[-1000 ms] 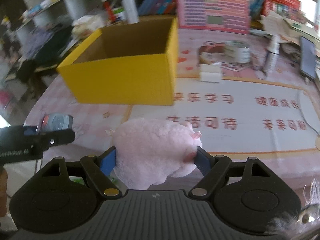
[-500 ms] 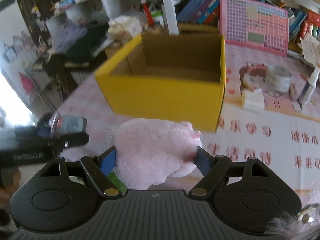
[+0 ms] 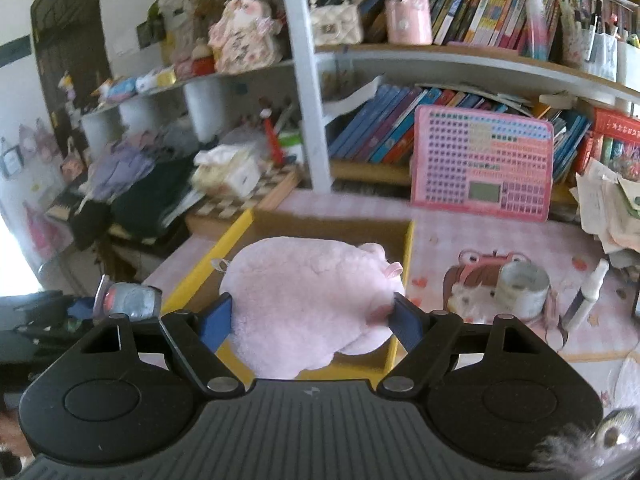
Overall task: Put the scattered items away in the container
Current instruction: 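Lower and release toy car with left tool while right tool releases pig into box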
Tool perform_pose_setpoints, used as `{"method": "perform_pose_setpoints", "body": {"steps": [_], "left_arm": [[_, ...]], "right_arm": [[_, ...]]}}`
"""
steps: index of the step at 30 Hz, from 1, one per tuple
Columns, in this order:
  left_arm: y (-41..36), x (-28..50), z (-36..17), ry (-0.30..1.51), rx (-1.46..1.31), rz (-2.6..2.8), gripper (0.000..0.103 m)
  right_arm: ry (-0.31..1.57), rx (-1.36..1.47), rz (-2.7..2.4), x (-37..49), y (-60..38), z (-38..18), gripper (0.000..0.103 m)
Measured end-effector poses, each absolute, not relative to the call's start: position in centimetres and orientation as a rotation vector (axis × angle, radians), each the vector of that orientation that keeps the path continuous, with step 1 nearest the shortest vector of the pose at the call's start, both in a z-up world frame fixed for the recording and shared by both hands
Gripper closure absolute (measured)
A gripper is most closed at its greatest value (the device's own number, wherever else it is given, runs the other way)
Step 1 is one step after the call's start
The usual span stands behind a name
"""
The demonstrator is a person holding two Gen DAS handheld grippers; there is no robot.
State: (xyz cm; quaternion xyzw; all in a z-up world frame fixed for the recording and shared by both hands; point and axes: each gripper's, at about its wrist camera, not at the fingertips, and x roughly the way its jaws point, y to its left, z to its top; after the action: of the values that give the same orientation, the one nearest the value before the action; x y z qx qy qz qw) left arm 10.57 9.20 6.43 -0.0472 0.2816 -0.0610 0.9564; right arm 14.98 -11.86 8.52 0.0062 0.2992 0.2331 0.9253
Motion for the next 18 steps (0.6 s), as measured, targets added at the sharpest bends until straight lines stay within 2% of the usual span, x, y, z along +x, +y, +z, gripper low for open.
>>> {"method": "perform_pose_setpoints", "body": {"steps": [9,18], "left_arm": [[7.0,16.0,5.2,0.634,-0.017,-0.124,0.039],[5.2,20.3,2.8,0.721,0.001,-0.124,0.039]], "right_arm": [[0.677,0.079,0.522,23.0,-10.2,8.5,0.024],[0.848,0.158,0.558,29.3,-8.5,5.6,0.023]]}}
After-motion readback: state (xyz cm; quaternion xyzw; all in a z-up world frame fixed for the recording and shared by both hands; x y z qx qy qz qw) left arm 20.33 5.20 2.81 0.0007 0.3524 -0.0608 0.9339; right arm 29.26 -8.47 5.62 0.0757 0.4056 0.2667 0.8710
